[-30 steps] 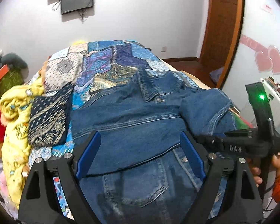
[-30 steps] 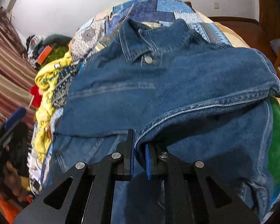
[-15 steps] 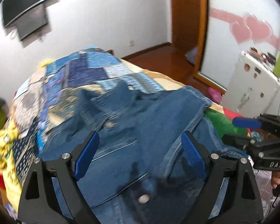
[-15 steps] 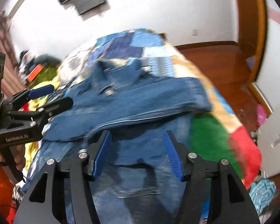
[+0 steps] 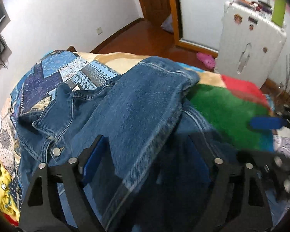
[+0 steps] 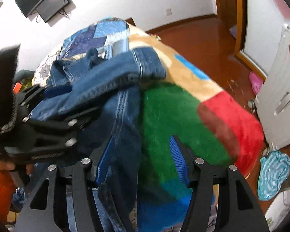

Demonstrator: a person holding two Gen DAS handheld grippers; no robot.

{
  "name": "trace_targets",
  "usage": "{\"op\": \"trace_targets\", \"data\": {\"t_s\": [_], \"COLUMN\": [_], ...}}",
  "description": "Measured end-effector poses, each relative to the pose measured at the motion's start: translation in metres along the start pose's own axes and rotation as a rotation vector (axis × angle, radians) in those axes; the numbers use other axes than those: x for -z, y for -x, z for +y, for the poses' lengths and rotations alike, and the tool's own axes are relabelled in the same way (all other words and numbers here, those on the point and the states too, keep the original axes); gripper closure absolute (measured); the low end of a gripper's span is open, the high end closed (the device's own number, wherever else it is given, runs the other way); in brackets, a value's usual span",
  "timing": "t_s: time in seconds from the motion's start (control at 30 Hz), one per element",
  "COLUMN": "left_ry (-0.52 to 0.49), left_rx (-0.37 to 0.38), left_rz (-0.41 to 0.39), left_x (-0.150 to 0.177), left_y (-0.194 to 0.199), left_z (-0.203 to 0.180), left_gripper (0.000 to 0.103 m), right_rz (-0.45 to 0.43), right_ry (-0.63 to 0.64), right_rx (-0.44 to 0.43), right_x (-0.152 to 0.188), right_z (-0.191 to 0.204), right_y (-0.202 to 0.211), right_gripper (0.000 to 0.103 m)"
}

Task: Fold large clothes

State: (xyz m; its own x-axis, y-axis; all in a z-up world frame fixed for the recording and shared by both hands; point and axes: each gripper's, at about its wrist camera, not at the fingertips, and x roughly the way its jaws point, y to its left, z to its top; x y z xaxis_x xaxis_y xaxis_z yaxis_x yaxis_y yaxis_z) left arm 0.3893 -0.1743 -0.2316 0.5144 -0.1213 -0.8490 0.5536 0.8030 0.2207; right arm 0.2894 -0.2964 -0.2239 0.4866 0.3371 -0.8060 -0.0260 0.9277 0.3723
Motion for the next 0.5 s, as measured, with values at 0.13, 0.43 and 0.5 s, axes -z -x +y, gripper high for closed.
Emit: {"op": "trace_targets", "data": {"t_s": [0.13,0.43,0.5], "left_ry": [0.008,0.178,0.221], "left_rx": [-0.079,0.006,-0.01], "left_rz": [-0.004,-0.09,-0.117], "left_x": [-0.007,-0.009,-0.006], "left_y": [-0.012,0.019,0.032], "left_z": [0.006,0.051,0.065], "left_gripper": [0.037,0.086,0.088], "right_rz": [0.035,0.044,0.044], "right_ry": [-0.014,-0.025,-0.017], "right_rx": [-0.02,-0.021,-0.01], "right_x": [0.006,0.012,0.012], "right_z": [-0.003,-0.007,-0.006], "right_y": [-0.013,-0.018,-0.018], "right_gripper": [0.048,0.047,0.047]}}
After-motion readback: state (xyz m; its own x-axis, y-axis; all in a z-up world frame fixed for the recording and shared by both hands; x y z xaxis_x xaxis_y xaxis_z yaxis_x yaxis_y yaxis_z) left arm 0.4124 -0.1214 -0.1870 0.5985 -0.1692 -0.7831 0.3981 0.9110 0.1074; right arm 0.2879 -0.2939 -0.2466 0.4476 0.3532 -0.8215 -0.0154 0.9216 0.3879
